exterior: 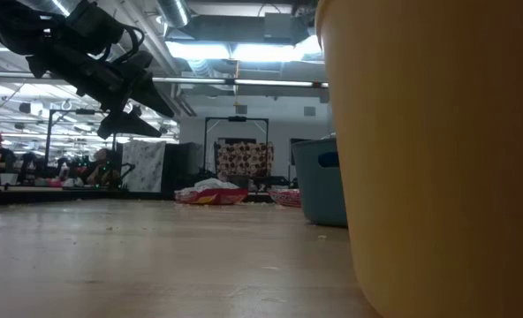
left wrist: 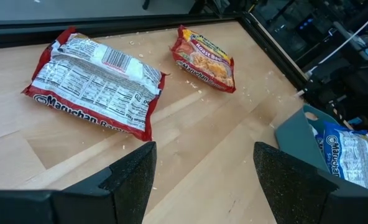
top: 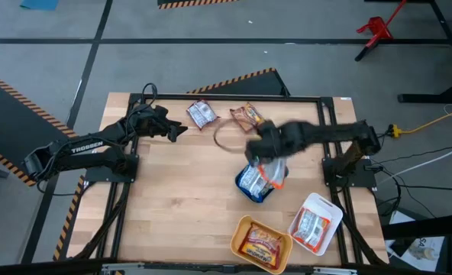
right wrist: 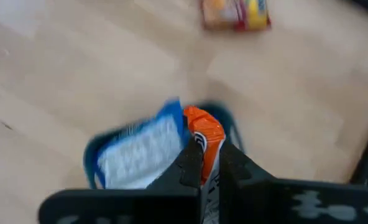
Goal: Sort Maruchan noodles
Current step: Put the orange noodle pack into the white bin
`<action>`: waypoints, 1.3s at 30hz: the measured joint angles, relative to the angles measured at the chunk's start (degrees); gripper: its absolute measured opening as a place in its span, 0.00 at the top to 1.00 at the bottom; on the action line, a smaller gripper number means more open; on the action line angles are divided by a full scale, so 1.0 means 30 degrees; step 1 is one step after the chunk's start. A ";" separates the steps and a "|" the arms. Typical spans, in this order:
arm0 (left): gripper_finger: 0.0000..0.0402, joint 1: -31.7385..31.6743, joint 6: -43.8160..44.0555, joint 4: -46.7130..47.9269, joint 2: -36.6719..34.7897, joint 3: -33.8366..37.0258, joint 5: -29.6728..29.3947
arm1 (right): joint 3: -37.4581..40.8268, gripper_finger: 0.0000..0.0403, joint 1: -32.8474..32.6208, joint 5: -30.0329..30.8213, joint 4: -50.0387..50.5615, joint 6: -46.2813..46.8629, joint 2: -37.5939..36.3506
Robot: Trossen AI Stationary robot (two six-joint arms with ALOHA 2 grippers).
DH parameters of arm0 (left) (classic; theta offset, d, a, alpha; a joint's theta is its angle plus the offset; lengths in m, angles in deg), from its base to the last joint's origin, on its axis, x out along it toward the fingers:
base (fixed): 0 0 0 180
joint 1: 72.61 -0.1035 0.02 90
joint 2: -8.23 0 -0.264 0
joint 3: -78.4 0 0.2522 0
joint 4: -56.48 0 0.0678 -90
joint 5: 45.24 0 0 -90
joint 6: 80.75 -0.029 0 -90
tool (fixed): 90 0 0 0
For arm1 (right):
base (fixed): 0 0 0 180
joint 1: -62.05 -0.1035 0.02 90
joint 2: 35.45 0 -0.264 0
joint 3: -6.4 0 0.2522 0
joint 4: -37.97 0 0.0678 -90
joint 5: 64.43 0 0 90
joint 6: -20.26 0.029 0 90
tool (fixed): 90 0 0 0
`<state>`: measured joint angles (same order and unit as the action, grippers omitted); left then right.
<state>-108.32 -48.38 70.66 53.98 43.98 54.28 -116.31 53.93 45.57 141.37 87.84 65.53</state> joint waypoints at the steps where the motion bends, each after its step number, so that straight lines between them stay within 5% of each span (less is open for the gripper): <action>1: 0.34 -0.0006 -0.0002 0.0000 0.0000 0.0000 0.0009 | 0.0436 1.00 -0.0667 0.0005 0.0100 0.1324 -0.0144; 9: 0.34 0.0001 0.0107 0.0008 0.0000 0.0000 0.0554 | 0.3365 1.00 -0.5842 -0.2554 0.0111 1.1055 -0.0468; 19: 0.34 0.0001 0.0121 0.0000 -0.0007 0.0000 0.0336 | 0.3920 1.00 -1.0512 -0.5092 0.0082 1.9735 -0.0489; 26: 0.34 0.0001 0.0129 -0.0007 -0.0005 0.0000 0.0007 | 0.6556 1.00 -1.1371 -0.9195 0.0133 2.0275 -0.0479; 39: 0.34 0.0001 0.0131 -0.0007 -0.0003 0.0000 -0.0452 | 0.9983 1.00 -1.1409 -0.9429 0.0103 1.9061 -0.0477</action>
<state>-108.31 -47.99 70.64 53.98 43.98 52.92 -86.36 19.71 17.29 141.68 145.02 64.10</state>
